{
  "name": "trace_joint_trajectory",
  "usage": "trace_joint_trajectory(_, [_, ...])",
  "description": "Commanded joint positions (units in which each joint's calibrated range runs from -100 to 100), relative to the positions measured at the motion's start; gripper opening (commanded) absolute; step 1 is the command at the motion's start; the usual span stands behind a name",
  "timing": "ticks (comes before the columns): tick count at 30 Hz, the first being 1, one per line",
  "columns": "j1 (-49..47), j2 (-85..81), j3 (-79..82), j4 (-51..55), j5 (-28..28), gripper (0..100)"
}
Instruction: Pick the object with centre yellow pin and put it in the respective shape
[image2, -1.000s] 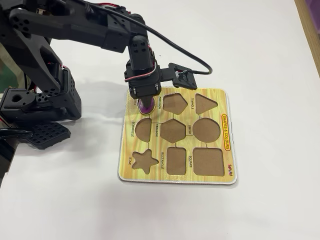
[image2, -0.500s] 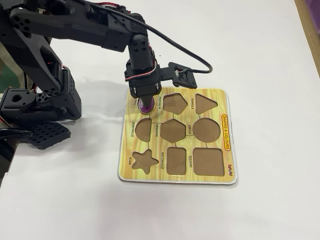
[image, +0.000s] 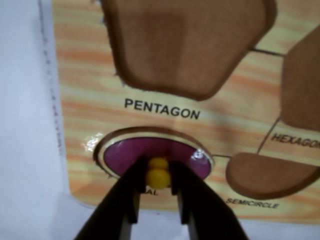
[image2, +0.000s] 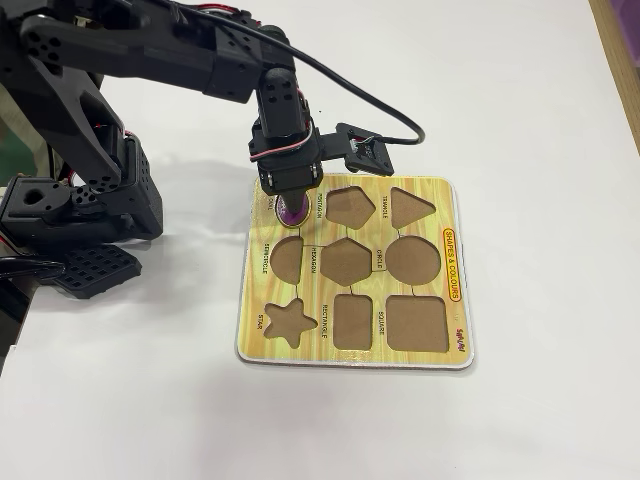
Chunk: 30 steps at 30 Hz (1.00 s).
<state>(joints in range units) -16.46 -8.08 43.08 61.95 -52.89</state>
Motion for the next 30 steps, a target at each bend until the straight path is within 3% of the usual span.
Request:
trace_joint_trajectory(1, [-0.8,0.1,-2.4,-0.7,-0.1,5])
trace_joint_trajectory(16, [-0.5,-0.7,-1.6,-0.7,-0.6,7])
trace_joint_trajectory(22, [-0.5,-0.8,-1.9,-0.7,-0.5,19])
trace_joint_trajectory(30, [-0.4,-5.6,-1.6,-0.7,-0.8,19])
